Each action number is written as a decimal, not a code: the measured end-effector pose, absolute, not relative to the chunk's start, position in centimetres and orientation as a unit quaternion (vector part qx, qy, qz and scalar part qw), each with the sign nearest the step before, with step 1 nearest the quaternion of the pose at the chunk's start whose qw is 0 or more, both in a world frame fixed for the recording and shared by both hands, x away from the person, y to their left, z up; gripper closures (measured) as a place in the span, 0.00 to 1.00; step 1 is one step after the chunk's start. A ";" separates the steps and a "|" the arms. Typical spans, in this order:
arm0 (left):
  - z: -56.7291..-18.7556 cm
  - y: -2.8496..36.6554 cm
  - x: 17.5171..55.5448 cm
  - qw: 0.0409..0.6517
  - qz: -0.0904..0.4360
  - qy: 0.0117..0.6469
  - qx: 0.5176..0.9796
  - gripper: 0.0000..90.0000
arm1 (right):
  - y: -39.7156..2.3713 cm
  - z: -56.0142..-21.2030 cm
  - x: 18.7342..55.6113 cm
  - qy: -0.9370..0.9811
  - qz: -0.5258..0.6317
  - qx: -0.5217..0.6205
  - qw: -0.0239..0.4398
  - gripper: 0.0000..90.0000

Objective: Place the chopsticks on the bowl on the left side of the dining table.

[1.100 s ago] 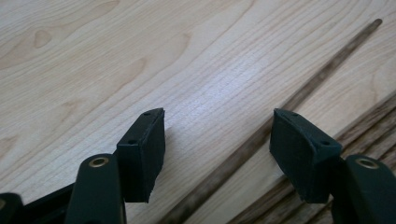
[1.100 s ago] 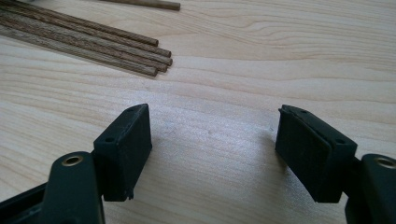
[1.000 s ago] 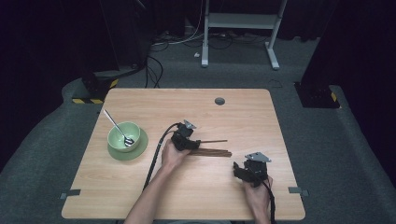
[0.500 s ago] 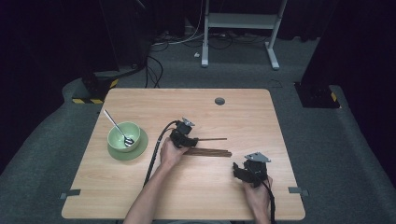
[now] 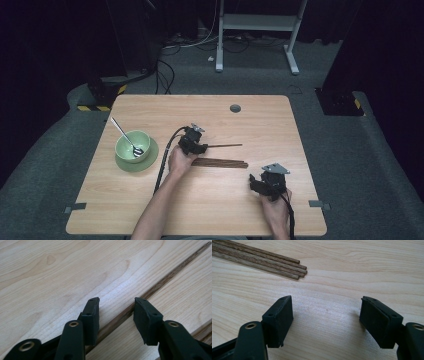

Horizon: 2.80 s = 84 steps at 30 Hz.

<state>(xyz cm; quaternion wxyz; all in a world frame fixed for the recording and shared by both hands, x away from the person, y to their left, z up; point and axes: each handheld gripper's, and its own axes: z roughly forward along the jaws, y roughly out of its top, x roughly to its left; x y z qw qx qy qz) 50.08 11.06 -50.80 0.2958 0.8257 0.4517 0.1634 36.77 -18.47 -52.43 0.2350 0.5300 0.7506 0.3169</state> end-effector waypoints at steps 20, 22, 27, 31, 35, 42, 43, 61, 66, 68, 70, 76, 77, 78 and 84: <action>-50.8 12.6 50.6 0.297 0.173 0.461 0.818 0.79 | -18.5 -52.4 36.7 0.751 0.317 0.531 0.234 0.29; -50.8 12.7 50.7 0.296 0.173 0.461 0.819 0.80 | -18.5 -52.4 36.7 0.750 0.317 0.531 0.234 0.29; -50.9 13.0 50.7 0.296 0.178 0.463 0.816 0.83 | -18.5 -52.4 36.7 0.751 0.317 0.530 0.234 0.29; -50.9 13.6 50.7 0.293 0.180 0.467 0.815 0.84 | -18.5 -52.4 36.7 0.751 0.317 0.530 0.234 0.29; -50.8 14.2 50.7 0.285 0.191 0.469 0.814 0.87 | -18.5 -52.4 36.7 0.751 0.317 0.530 0.234 0.29; -50.8 14.3 50.6 0.271 0.208 0.458 0.821 0.91 | -18.5 -52.4 36.7 0.751 0.317 0.530 0.234 0.29; -50.8 14.3 50.6 0.270 0.211 0.458 0.821 0.92 | -18.5 -52.4 36.7 0.751 0.317 0.530 0.234 0.29; -50.9 14.4 50.5 0.262 0.230 0.441 0.827 0.93 | -18.5 -52.4 36.7 0.751 0.317 0.529 0.234 0.29; -50.9 14.4 50.5 0.262 0.233 0.443 0.825 0.94 | -18.5 -52.4 36.7 0.751 0.317 0.529 0.234 0.29; -51.0 14.4 50.6 0.266 0.232 0.445 0.823 0.94 | -18.5 -52.4 36.7 0.751 0.317 0.529 0.234 0.29; -51.0 14.3 50.6 0.267 0.232 0.445 0.823 0.94 | -18.5 -52.4 36.7 0.751 0.317 0.530 0.234 0.29; -50.8 14.5 50.6 0.277 0.227 0.452 0.817 0.94 | -18.5 -52.4 36.7 0.751 0.317 0.529 0.234 0.29; -50.7 14.5 50.6 0.281 0.229 0.454 0.814 0.94 | -18.5 -52.4 36.7 0.751 0.317 0.529 0.234 0.29; -50.5 14.6 50.6 0.287 0.228 0.456 0.811 0.94 | -18.5 -52.4 36.7 0.751 0.317 0.529 0.234 0.29; -49.8 14.8 50.3 0.306 0.226 0.455 0.805 0.94 | -18.5 -52.4 36.7 0.751 0.317 0.529 0.234 0.29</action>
